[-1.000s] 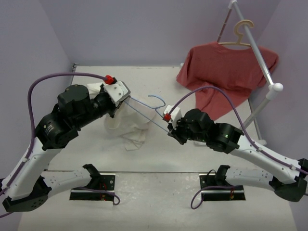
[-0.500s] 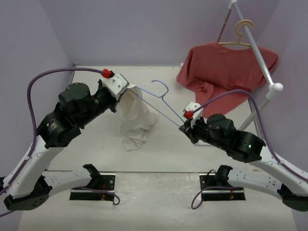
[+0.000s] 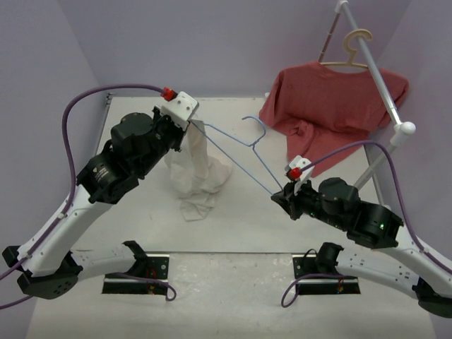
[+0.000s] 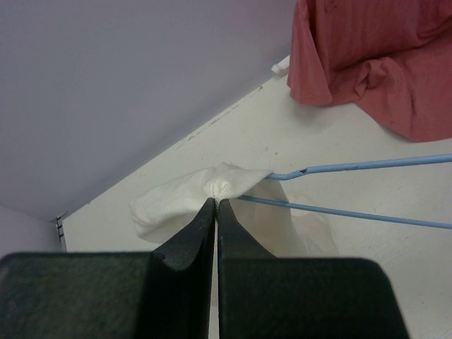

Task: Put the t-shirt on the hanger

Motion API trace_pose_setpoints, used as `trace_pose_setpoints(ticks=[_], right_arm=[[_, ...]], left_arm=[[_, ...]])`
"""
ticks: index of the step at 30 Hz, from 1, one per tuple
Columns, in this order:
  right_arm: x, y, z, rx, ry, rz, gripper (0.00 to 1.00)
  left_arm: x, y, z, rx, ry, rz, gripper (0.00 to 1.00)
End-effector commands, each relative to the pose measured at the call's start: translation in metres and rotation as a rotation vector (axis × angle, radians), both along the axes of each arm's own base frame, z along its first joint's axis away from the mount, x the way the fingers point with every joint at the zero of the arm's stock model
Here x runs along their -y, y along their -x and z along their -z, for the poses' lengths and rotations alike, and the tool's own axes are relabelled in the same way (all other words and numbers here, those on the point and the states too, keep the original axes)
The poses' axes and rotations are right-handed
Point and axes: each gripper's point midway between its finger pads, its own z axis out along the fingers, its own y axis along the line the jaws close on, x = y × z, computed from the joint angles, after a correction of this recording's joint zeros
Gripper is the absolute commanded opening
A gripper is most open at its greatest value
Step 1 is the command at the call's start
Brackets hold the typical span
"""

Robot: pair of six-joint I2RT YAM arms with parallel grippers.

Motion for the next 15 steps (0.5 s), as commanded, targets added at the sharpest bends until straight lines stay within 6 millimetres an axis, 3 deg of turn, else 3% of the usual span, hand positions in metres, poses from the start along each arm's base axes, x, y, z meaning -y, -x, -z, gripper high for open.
trace_pose_setpoints(ticks=[1,9,15], right_arm=[[-0.001,-0.003,-0.016,0.014,-0.052,0.021,0.0],[-0.023,-0.018,-0.012,0.004,-0.004,0.017,0.0],[-0.063,0.009,-0.008,-0.004,-0.062,-0.248,0.0]], left_arm=[[0.019,-0.002,-0.012,0.019,0.063,0.058,0.0],[0.041,0.003,-0.003,-0.038,0.081,0.158,0.0],[0.043,0.011,-0.016,0.0,0.103,0.2,0.0]])
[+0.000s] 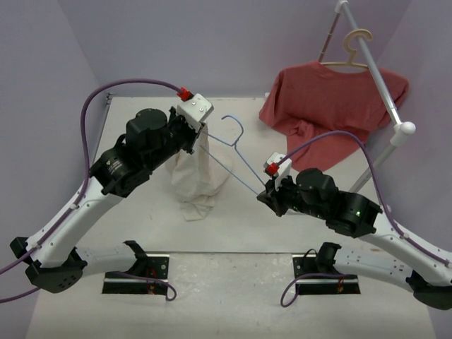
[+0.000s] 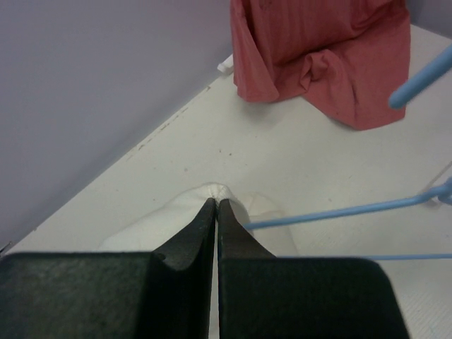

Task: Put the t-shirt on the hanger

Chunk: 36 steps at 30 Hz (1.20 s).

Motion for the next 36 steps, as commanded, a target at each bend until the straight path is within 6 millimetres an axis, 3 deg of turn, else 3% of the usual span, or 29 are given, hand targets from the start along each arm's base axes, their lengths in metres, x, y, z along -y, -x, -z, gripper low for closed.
trace_pose_setpoints(ticks=[1,6,8,13,20,23,25,27,29,31,36], right_arm=[[-0.037,0.023,-0.024,0.048,-0.141,-0.245,0.0],[-0.032,0.028,-0.017,0.099,-0.125,-0.293,0.0],[-0.033,0.029,-0.026,0.123,-0.16,-0.3,0.0],[-0.054,0.003,-0.05,0.192,-0.243,-0.226,0.0],[-0.07,-0.006,-0.038,0.279,-0.325,-0.253,0.0],[-0.076,-0.017,-0.052,0.346,-0.436,-0.204,0.0],[-0.081,-0.021,-0.045,0.345,-0.455,-0.211,0.0],[-0.083,-0.021,-0.035,0.346,-0.462,-0.219,0.0],[-0.081,-0.02,-0.044,0.378,-0.542,-0.212,0.0],[-0.08,-0.02,-0.034,0.37,-0.553,-0.211,0.0],[-0.077,-0.018,-0.027,0.378,-0.586,-0.207,0.0]], left_arm=[[-0.001,0.01,-0.042,0.089,0.081,0.04,0.0],[-0.01,0.022,-0.047,0.103,0.032,0.069,0.0],[0.001,0.033,-0.047,0.091,0.045,0.161,0.0],[0.038,0.066,-0.043,0.036,0.147,0.41,0.0],[0.056,0.096,-0.032,-0.021,0.152,0.606,0.0],[0.063,0.109,-0.029,-0.054,0.154,0.693,0.0],[0.067,0.119,-0.027,-0.073,0.159,0.753,0.0],[0.067,0.119,-0.022,-0.09,0.149,0.753,0.0],[0.066,0.116,-0.013,-0.103,0.124,0.739,0.0],[0.066,0.112,-0.003,-0.131,0.104,0.719,0.0],[0.035,0.057,0.003,-0.097,0.062,0.349,0.01]])
